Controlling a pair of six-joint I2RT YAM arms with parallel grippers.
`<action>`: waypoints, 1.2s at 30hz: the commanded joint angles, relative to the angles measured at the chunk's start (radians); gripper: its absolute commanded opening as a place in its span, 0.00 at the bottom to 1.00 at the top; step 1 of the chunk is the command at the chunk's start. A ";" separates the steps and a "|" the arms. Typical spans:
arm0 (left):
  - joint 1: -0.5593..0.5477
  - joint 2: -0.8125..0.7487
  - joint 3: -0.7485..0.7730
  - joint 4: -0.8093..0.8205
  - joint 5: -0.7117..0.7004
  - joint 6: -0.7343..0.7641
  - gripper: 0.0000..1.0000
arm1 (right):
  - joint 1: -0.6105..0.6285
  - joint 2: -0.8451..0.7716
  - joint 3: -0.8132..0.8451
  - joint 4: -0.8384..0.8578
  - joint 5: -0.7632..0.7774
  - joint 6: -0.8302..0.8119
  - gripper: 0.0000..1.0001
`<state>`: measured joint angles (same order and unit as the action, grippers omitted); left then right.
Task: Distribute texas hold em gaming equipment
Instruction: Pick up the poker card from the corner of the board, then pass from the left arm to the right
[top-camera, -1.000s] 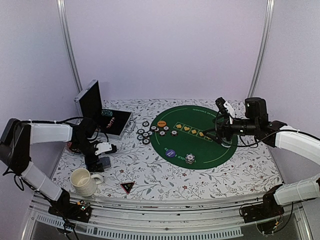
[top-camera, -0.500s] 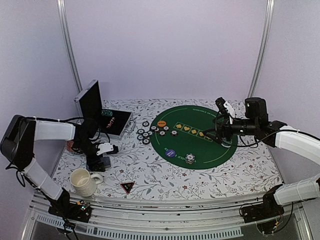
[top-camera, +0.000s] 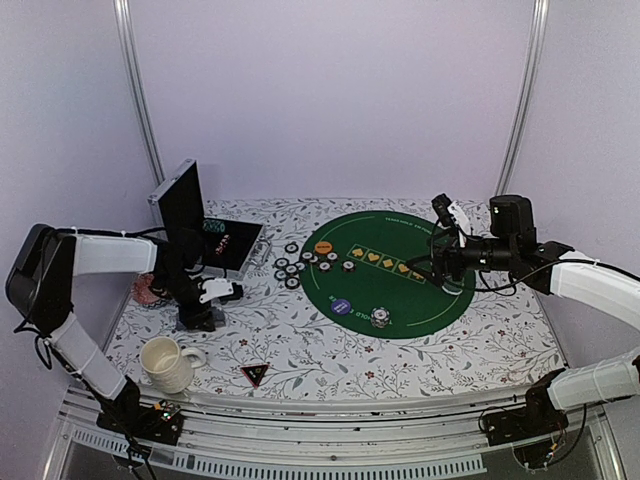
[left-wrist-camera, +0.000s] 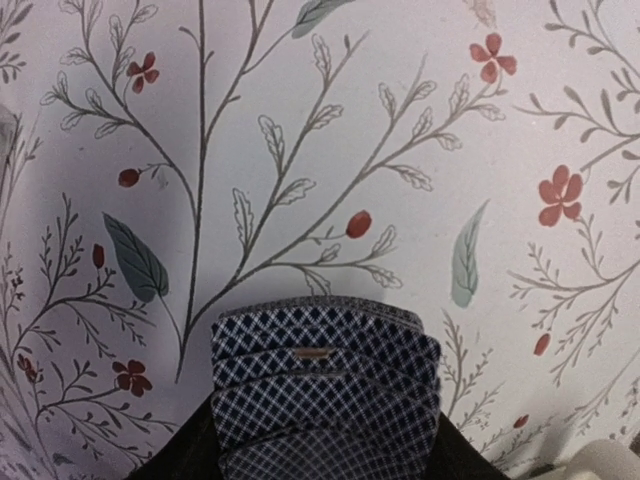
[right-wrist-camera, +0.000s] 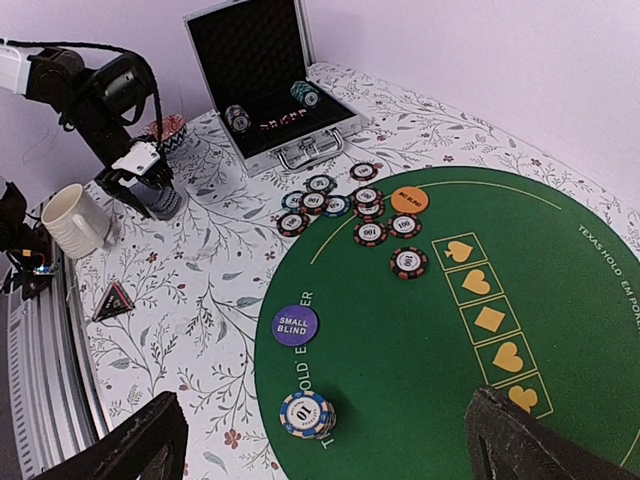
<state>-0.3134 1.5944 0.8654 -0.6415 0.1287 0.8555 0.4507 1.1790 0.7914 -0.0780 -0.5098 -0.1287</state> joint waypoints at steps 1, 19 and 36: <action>-0.066 0.031 0.088 -0.083 -0.027 -0.029 0.50 | 0.000 -0.005 0.037 0.004 0.080 0.118 0.99; -0.364 0.047 0.547 -0.335 -0.050 0.000 0.47 | 0.141 0.457 0.276 0.229 -0.117 0.723 0.96; -0.440 0.087 0.653 -0.322 -0.075 0.041 0.47 | 0.314 0.857 0.552 0.508 -0.334 0.958 0.92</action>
<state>-0.7433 1.6608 1.4918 -0.9264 0.0586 0.8402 0.7494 1.9892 1.3029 0.3237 -0.7895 0.7525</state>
